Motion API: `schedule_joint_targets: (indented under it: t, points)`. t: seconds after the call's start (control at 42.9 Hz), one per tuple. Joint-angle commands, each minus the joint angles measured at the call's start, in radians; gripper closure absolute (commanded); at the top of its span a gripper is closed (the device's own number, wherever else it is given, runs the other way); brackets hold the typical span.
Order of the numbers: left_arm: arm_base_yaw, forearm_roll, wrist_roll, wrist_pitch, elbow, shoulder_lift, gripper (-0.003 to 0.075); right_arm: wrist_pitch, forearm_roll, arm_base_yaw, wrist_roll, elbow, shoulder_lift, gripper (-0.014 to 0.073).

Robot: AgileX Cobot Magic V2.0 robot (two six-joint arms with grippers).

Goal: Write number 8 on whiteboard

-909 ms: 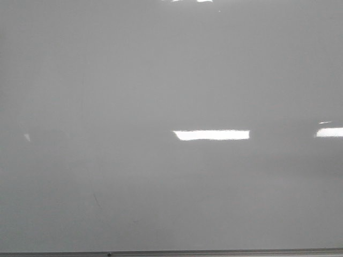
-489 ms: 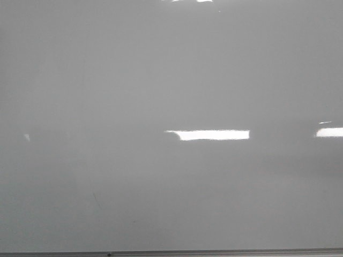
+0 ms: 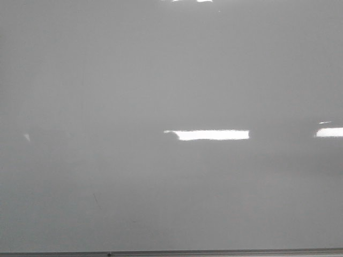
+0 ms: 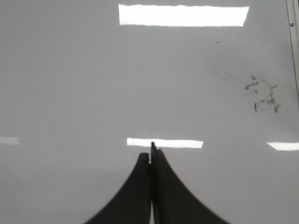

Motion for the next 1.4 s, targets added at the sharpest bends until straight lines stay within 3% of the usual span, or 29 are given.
schedule_joint_targets:
  t: [0.0, 0.21, 0.396, 0.653, 0.932, 1.375]
  points:
    - [-0.006, -0.009, -0.004, -0.091, 0.015, -0.013, 0.0741, -0.089, -0.012, -0.002, -0.002, -0.003, -0.018, 0.0663]
    - [-0.006, -0.009, -0.004, -0.182, 0.006, -0.013, 0.0741, -0.014, -0.006, 0.000, 0.000, -0.100, -0.018, 0.0663]
    - [-0.006, -0.009, -0.006, -0.161, -0.104, -0.009, 0.0741, 0.214, -0.006, 0.001, 0.000, -0.312, 0.000, 0.0663]
    - [-0.006, -0.009, -0.006, 0.069, -0.371, 0.055, 0.0741, 0.381, -0.006, 0.001, 0.000, -0.545, 0.166, 0.0663]
    - [-0.006, -0.028, -0.006, 0.386, -0.664, 0.262, 0.0741, 0.583, -0.006, 0.001, -0.001, -0.746, 0.393, 0.0663]
    - [-0.006, -0.030, -0.006, 0.493, -0.683, 0.417, 0.0741, 0.633, 0.000, 0.001, -0.024, -0.759, 0.601, 0.0663]
